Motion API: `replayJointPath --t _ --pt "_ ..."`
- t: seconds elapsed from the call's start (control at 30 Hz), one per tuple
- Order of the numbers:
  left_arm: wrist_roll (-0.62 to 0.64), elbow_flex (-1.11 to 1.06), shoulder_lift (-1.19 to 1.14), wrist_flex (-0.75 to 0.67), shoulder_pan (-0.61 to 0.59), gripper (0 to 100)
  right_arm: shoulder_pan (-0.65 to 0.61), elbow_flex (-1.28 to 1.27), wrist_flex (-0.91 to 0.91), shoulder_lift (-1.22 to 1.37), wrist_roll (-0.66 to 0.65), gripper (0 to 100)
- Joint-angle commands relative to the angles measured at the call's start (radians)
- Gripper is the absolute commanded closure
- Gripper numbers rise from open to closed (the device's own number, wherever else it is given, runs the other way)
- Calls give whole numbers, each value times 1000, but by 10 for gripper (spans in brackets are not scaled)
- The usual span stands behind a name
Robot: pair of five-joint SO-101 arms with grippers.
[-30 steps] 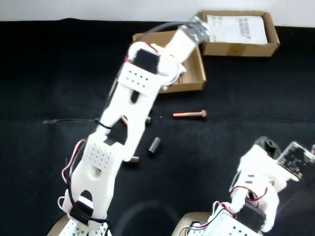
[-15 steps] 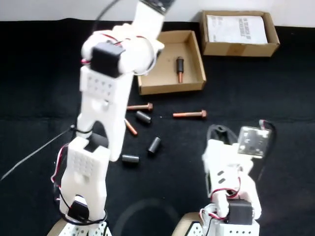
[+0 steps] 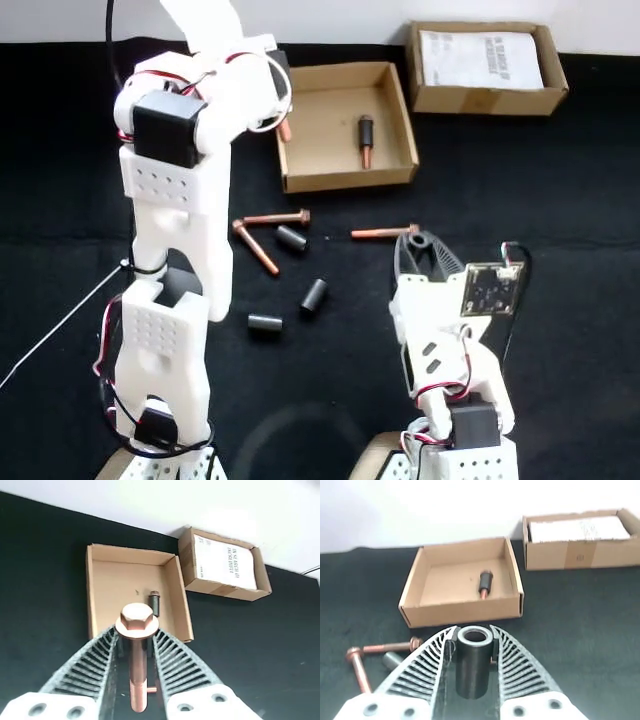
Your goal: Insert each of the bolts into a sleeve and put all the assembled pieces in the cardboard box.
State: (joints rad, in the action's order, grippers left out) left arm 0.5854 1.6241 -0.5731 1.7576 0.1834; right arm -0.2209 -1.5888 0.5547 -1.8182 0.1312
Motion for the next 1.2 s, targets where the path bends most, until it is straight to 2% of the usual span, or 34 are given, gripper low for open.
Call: replayJointPath --t 0.0,0.27,0.63,0.83,1.03,1.17 --pt "29 35 25 2 21 992 -27 -27 -81 -15 8 992" --pt "28 36 94 6 128 992 -128 -108 -194 -15 5 992" --pt "-46 -28 326 11 159 992 -133 -111 -194 -15 3 992" --pt "-149 -19 389 11 173 992 -133 -111 -194 -13 2 992" --pt "-324 -22 496 11 170 993 -133 -111 -193 -13 2 992" --pt "-377 -30 581 12 170 993 -133 -147 -193 -13 2 992"
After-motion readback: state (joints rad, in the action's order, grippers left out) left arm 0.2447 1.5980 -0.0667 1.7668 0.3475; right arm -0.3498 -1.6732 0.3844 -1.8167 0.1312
